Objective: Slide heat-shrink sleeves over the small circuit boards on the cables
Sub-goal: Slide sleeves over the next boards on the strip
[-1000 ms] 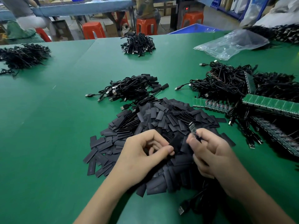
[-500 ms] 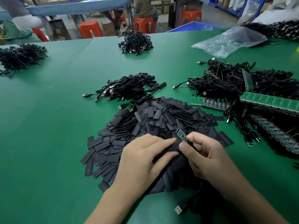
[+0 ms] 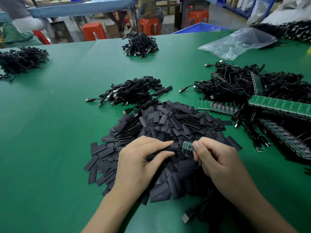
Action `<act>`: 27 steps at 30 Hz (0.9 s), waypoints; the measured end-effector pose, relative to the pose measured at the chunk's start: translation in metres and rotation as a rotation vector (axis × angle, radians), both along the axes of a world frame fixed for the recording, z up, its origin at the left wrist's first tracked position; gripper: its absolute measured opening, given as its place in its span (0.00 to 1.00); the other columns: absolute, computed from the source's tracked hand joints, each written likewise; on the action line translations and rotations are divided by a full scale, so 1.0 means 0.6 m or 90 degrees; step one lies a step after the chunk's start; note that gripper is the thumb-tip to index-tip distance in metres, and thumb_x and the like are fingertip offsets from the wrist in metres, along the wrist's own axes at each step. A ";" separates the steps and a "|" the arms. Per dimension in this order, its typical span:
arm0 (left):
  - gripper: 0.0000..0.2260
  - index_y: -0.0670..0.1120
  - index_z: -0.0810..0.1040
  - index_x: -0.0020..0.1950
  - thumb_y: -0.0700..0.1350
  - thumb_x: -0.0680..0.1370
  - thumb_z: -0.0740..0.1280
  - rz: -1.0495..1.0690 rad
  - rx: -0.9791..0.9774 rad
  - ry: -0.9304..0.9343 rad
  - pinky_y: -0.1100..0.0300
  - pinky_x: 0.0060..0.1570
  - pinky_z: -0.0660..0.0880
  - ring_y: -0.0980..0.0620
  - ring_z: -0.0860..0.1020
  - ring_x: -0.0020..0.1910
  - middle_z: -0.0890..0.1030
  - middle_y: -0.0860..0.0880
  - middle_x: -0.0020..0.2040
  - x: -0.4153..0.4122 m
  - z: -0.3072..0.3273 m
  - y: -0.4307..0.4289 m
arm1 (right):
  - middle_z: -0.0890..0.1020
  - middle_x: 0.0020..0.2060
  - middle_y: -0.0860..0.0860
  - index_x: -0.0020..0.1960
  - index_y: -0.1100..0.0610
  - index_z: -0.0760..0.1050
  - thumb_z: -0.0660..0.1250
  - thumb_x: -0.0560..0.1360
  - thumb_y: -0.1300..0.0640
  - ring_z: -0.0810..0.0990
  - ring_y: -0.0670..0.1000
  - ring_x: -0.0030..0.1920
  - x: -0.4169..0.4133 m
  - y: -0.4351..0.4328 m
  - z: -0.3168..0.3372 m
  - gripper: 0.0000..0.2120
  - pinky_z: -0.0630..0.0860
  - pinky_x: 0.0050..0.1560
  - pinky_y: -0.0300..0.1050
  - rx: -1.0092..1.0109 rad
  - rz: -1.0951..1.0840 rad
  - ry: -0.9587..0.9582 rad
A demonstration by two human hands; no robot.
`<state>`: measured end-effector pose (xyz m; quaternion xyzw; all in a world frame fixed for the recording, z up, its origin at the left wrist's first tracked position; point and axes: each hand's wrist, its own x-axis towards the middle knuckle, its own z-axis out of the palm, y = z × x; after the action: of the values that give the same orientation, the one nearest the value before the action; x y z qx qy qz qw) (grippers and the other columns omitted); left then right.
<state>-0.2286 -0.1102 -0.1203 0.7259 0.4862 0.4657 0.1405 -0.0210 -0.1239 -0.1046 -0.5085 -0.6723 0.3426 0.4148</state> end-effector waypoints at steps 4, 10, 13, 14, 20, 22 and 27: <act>0.10 0.50 0.89 0.53 0.49 0.73 0.77 -0.012 -0.004 0.006 0.55 0.47 0.79 0.57 0.83 0.46 0.85 0.57 0.46 0.001 -0.004 0.001 | 0.65 0.22 0.46 0.36 0.55 0.71 0.58 0.81 0.43 0.63 0.43 0.24 -0.002 -0.001 0.000 0.21 0.61 0.26 0.44 0.032 -0.006 -0.036; 0.12 0.53 0.87 0.57 0.53 0.75 0.76 -0.022 0.018 0.030 0.59 0.46 0.77 0.57 0.80 0.45 0.82 0.58 0.45 0.003 -0.006 0.001 | 0.66 0.23 0.46 0.34 0.56 0.70 0.61 0.82 0.47 0.63 0.43 0.24 -0.001 -0.001 0.000 0.20 0.59 0.26 0.40 0.043 -0.008 -0.054; 0.13 0.53 0.87 0.58 0.54 0.75 0.75 -0.018 0.026 0.037 0.59 0.46 0.77 0.57 0.80 0.45 0.82 0.58 0.45 0.004 -0.006 0.000 | 0.66 0.23 0.45 0.34 0.56 0.70 0.61 0.83 0.46 0.64 0.43 0.24 -0.002 -0.002 0.000 0.21 0.58 0.26 0.37 0.047 -0.007 -0.063; 0.13 0.52 0.87 0.58 0.53 0.75 0.75 -0.017 0.028 0.038 0.59 0.45 0.77 0.56 0.80 0.45 0.82 0.57 0.46 0.004 -0.006 0.000 | 0.66 0.23 0.45 0.34 0.56 0.70 0.61 0.83 0.46 0.64 0.43 0.24 -0.002 -0.002 0.001 0.22 0.58 0.26 0.36 0.045 -0.006 -0.061; 0.09 0.51 0.88 0.54 0.50 0.76 0.75 -0.014 0.041 0.035 0.53 0.45 0.78 0.55 0.82 0.45 0.83 0.57 0.46 0.001 -0.009 0.002 | 0.65 0.24 0.46 0.34 0.57 0.69 0.61 0.81 0.47 0.63 0.43 0.24 -0.003 -0.001 -0.004 0.21 0.58 0.26 0.38 0.032 0.010 -0.076; 0.09 0.51 0.88 0.54 0.51 0.76 0.75 -0.022 0.047 0.048 0.53 0.45 0.78 0.55 0.82 0.46 0.83 0.57 0.47 -0.001 -0.010 0.003 | 0.65 0.24 0.46 0.34 0.57 0.70 0.61 0.82 0.47 0.63 0.44 0.24 -0.002 -0.001 -0.005 0.20 0.58 0.26 0.38 0.035 0.015 -0.086; 0.11 0.50 0.87 0.58 0.51 0.77 0.74 -0.071 0.047 0.100 0.61 0.47 0.78 0.58 0.81 0.47 0.82 0.57 0.49 -0.011 -0.009 0.009 | 0.67 0.23 0.43 0.33 0.54 0.71 0.63 0.82 0.50 0.64 0.43 0.24 0.000 0.001 -0.010 0.19 0.58 0.27 0.33 0.016 0.028 -0.078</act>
<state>-0.2353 -0.1051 -0.1258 0.7908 0.4370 0.4165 0.1006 -0.0208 -0.1232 -0.1105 -0.5086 -0.7115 0.3116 0.3716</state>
